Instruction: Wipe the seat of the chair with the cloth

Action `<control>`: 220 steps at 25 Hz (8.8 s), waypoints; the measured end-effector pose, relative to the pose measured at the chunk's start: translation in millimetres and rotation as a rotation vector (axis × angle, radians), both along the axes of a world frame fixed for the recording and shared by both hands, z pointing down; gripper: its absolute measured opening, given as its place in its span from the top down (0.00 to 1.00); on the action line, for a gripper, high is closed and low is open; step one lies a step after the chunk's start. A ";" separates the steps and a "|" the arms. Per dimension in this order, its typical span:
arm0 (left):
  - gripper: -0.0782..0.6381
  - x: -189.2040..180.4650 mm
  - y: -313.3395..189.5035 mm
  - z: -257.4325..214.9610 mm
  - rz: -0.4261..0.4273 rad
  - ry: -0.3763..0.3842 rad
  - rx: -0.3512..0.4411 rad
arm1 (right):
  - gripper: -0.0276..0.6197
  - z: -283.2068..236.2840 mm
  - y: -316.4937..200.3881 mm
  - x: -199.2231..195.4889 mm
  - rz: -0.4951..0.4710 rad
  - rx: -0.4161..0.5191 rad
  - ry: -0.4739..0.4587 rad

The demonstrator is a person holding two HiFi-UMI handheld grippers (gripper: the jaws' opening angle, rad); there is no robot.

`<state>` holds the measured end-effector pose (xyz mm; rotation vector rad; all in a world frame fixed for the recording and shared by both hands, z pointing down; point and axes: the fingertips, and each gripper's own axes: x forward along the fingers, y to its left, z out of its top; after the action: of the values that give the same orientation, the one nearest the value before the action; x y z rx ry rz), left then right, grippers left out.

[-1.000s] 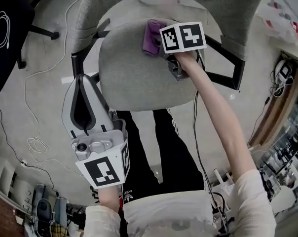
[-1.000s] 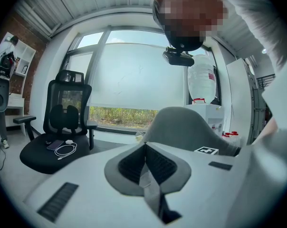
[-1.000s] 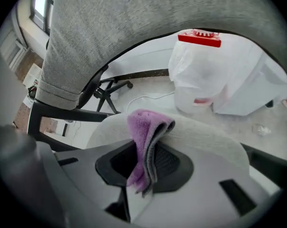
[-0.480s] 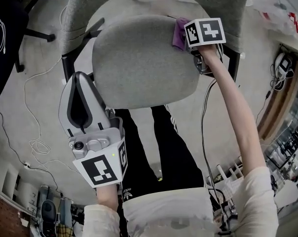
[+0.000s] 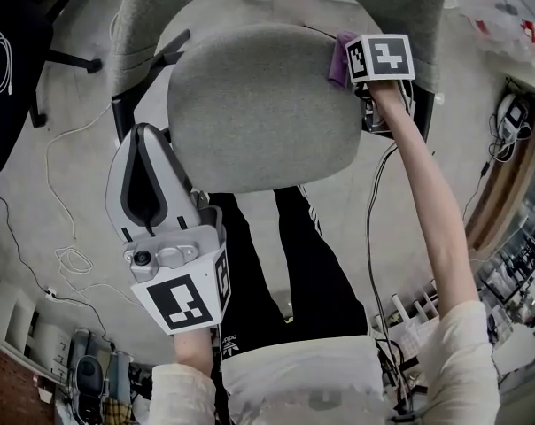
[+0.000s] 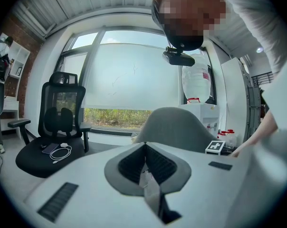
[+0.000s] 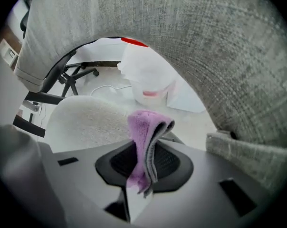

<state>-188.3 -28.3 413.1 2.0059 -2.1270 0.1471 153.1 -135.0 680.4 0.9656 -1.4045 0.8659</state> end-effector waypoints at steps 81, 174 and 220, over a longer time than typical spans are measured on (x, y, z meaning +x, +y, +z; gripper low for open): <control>0.87 36.3 -0.2 -9.0 0.083 -0.060 -0.008 | 0.82 -6.2 122.8 29.9 0.077 -0.025 0.000; 0.87 53.4 -22.9 -14.4 0.080 -0.113 0.002 | 0.82 -0.2 233.8 63.2 0.047 -0.145 -0.163; 0.87 133.1 1.8 -498.2 0.267 -0.067 0.571 | 0.82 -721.7 105.3 -91.7 -0.173 1.495 -0.629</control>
<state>-55.2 -26.5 -85.1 2.6259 -2.0933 -0.4044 61.4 -29.8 -41.3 1.6469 -2.7110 -0.2402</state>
